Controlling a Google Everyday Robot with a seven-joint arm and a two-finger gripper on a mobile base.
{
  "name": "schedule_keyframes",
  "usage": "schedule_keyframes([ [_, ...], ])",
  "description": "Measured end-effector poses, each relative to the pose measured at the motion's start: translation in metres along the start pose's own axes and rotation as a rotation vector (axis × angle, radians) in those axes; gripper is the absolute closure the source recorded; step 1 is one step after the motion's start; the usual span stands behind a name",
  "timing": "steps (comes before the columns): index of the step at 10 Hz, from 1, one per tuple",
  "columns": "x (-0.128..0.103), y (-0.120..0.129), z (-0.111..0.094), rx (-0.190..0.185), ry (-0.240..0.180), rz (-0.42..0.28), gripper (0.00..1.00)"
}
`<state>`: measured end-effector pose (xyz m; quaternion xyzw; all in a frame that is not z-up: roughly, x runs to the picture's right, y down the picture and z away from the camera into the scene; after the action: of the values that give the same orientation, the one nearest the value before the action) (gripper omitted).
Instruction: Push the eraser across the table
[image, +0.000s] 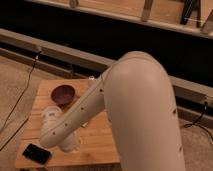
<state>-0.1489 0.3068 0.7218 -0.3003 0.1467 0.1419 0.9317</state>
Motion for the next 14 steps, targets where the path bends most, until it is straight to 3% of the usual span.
schedule_keyframes([
  [6, -0.052, 0.035, 0.029, -0.008, 0.021, -0.120, 0.87],
  [9, -0.082, 0.050, 0.031, -0.004, 0.012, -0.148, 0.87],
  [14, -0.100, 0.059, 0.025, 0.015, 0.017, -0.188, 0.87],
])
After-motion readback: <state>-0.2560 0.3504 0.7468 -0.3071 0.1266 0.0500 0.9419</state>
